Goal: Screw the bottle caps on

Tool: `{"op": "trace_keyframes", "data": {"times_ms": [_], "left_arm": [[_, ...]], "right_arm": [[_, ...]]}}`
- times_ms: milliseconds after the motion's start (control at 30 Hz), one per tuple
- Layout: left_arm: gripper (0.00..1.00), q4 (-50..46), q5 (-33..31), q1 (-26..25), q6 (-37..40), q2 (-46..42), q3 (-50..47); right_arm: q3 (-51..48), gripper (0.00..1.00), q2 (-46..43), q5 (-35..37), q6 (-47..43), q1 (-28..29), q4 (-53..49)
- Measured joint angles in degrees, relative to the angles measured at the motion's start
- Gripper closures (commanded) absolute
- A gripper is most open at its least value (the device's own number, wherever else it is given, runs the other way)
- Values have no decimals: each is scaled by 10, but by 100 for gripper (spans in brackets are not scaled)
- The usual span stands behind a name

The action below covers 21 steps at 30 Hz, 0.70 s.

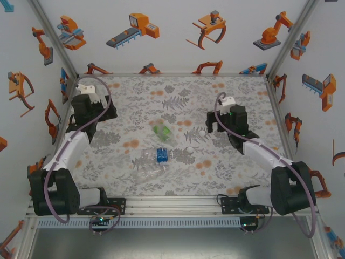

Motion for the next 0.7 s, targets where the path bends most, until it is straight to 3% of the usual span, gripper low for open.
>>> {"op": "trace_keyframes", "data": {"times_ms": [333,700], "left_arm": [[2,-197,86,0,51,-5,121],[3,-211,104,0,85,-32,73]], "right_arm": [[87,7,72,-40,-33,150,-48],[185,7,211,-44,-36,247,-57]]}}
